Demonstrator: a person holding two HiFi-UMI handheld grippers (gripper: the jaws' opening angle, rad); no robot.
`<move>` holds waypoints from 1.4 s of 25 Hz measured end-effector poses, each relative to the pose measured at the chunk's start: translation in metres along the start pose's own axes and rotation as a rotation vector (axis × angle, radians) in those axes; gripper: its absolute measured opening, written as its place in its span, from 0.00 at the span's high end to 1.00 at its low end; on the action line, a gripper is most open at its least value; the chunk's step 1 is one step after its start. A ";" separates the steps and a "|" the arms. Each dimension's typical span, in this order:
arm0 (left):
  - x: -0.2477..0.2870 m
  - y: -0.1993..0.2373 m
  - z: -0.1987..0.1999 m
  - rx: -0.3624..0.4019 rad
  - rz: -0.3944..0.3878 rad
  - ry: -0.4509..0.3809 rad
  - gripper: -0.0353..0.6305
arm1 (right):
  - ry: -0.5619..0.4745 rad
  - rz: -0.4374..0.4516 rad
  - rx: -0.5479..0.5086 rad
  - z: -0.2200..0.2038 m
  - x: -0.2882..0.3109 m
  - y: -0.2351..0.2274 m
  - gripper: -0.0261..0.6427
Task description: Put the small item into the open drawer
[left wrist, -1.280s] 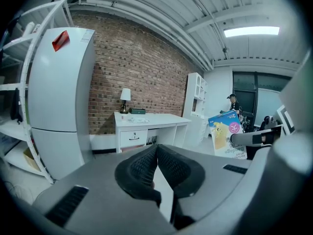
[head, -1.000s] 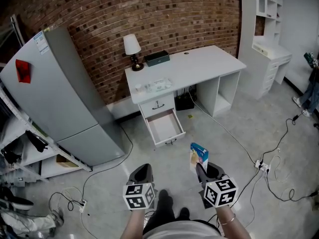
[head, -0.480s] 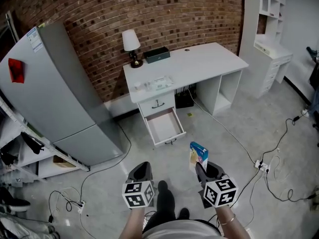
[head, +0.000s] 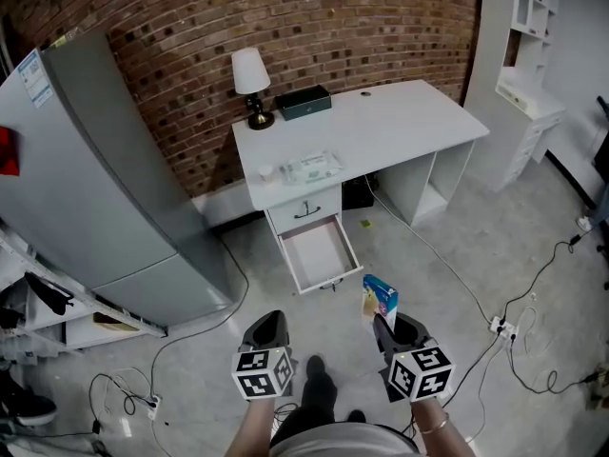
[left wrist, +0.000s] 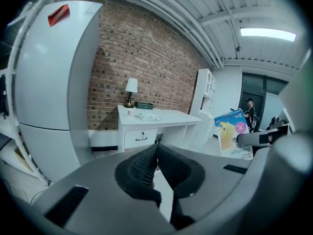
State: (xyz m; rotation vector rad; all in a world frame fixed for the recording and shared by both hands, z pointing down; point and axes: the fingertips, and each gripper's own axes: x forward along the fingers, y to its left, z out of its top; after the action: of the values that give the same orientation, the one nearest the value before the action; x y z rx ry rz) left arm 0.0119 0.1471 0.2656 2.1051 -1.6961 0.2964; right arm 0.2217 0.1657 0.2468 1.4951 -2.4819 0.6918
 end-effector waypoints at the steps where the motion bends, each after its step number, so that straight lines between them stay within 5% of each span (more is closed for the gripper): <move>1: 0.011 0.008 0.006 0.002 -0.004 0.004 0.91 | 0.006 -0.001 -0.001 0.005 0.015 0.000 0.84; 18: 0.132 0.132 0.080 0.025 -0.077 0.028 0.91 | 0.074 -0.029 -0.008 0.061 0.200 0.044 0.84; 35: 0.177 0.169 0.072 -0.036 -0.041 0.058 0.91 | 0.153 -0.017 -0.036 0.055 0.272 0.043 0.84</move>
State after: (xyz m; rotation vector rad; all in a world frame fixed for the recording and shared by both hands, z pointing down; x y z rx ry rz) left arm -0.1176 -0.0690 0.3066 2.0818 -1.6115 0.3094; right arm 0.0576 -0.0590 0.2854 1.3939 -2.3524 0.7261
